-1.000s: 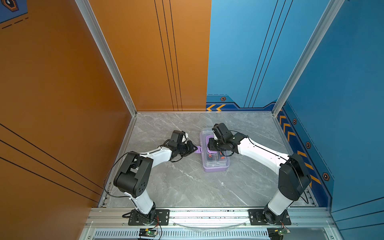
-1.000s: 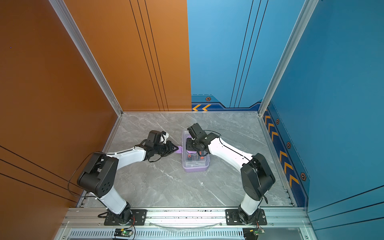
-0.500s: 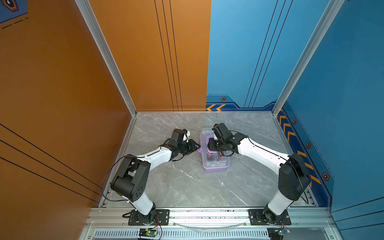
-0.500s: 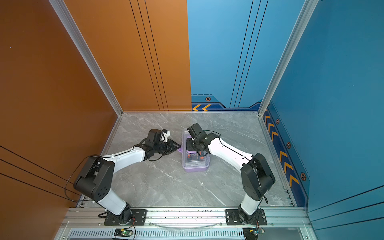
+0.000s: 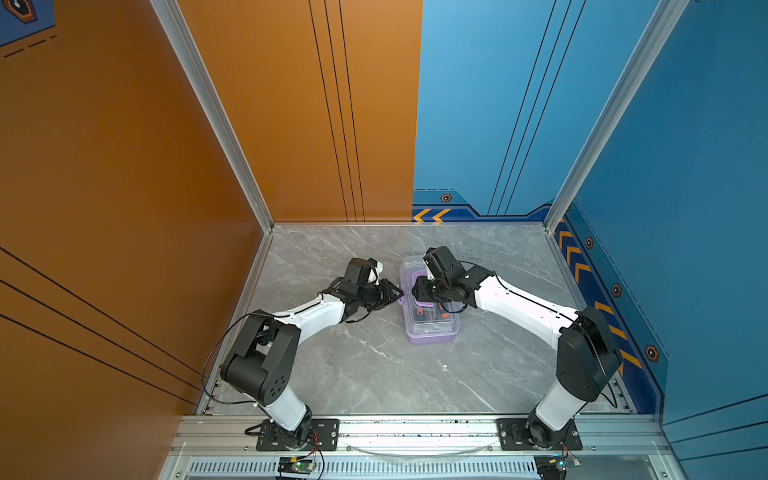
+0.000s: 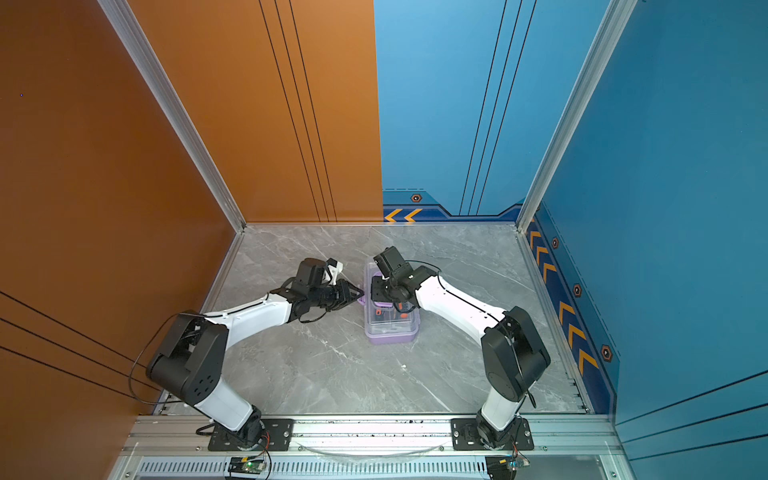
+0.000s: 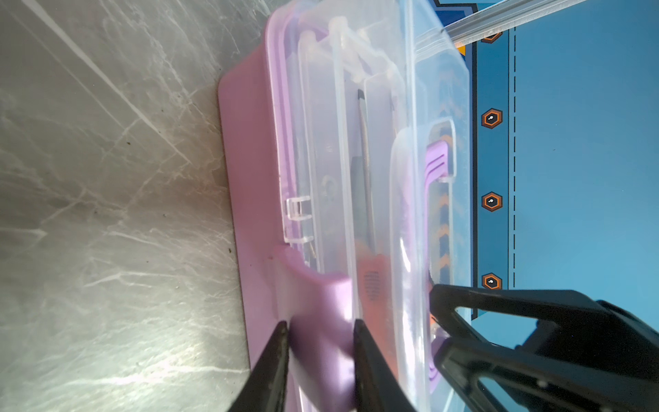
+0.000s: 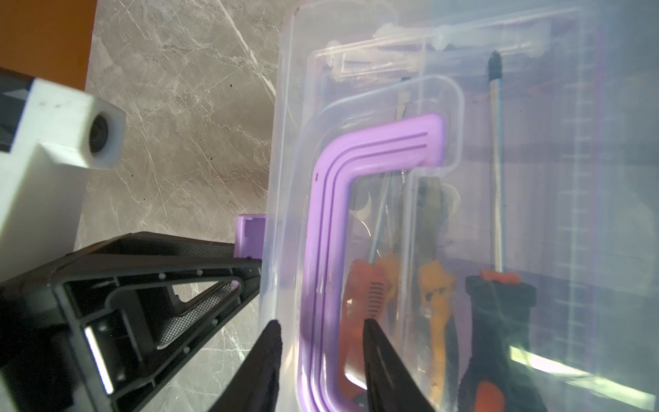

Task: Pack the tool kit

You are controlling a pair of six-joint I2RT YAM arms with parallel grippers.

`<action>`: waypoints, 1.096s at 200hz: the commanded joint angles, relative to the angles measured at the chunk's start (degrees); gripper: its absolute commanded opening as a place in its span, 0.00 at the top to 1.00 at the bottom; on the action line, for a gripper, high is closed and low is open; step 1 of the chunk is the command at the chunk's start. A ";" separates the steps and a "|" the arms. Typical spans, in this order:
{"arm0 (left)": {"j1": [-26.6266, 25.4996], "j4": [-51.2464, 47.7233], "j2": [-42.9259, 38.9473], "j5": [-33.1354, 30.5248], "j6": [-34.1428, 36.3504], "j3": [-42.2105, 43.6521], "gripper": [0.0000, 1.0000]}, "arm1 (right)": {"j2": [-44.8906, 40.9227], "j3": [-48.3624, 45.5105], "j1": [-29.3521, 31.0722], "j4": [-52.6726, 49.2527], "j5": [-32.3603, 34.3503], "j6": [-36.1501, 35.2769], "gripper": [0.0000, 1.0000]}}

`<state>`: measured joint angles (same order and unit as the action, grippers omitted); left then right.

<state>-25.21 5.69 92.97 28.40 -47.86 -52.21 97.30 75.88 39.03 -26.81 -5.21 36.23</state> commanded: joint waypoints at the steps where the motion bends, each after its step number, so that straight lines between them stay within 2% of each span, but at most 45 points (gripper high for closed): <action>1: -1.01 -0.82 -2.04 -0.18 0.74 -1.67 0.68 | -1.40 -1.44 -0.09 -1.58 0.91 -0.46 0.58; 84: -1.11 0.01 -2.84 -1.41 0.14 -0.99 0.65 | -1.21 -1.71 -0.09 -1.44 0.73 -0.46 0.59; 219: -1.33 2.10 1.41 0.08 -0.31 -0.81 0.74 | -0.19 -1.96 -0.35 -1.49 0.38 -0.46 0.62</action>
<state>-25.89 7.20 92.44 27.88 -48.10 -52.21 97.27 75.24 39.00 -25.93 -5.58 36.21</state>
